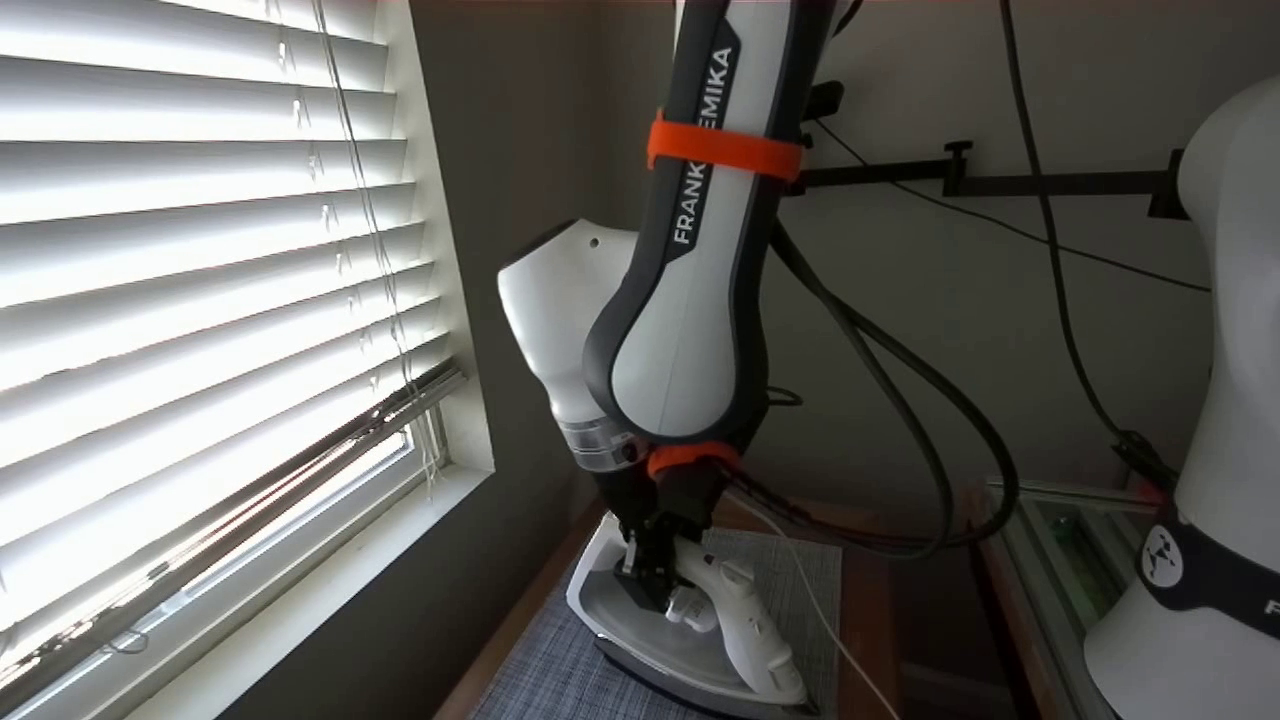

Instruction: Turn the pressing iron to the left

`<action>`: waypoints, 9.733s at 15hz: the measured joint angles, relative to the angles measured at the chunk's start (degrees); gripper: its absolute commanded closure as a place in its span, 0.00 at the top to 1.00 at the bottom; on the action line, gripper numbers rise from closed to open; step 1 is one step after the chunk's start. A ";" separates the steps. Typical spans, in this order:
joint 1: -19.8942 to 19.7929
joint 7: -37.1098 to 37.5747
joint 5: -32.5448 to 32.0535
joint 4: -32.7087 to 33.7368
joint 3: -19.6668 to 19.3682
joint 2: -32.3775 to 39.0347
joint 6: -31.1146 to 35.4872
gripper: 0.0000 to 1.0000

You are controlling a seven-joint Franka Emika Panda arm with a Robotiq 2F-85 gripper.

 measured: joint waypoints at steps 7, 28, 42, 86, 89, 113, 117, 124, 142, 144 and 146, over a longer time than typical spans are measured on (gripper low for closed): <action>0.87 -1.06 -2.27 1.04 0.34 2.53 0.04 0.03; 1.44 0.50 -3.44 -0.93 -0.18 -1.78 1.80 1.00; -0.86 16.16 -6.41 -10.35 1.67 -15.51 5.83 0.45; -4.65 30.48 9.20 -10.50 4.56 -9.95 5.26 0.00; -4.75 30.39 9.49 -10.54 4.50 -9.70 6.74 0.00; -4.63 30.00 9.77 -10.52 3.18 -9.58 9.09 0.00; -4.53 30.81 5.89 -10.20 1.52 -10.84 9.08 0.00; -4.64 30.13 3.77 -10.21 1.57 -15.53 5.68 0.60; -6.37 -6.46 -0.33 -10.23 6.90 -37.13 -14.29 1.00; -6.37 -7.96 0.01 -10.24 7.18 -38.47 -15.31 1.00; -6.37 -8.29 0.05 -10.30 7.25 -38.87 -15.52 1.00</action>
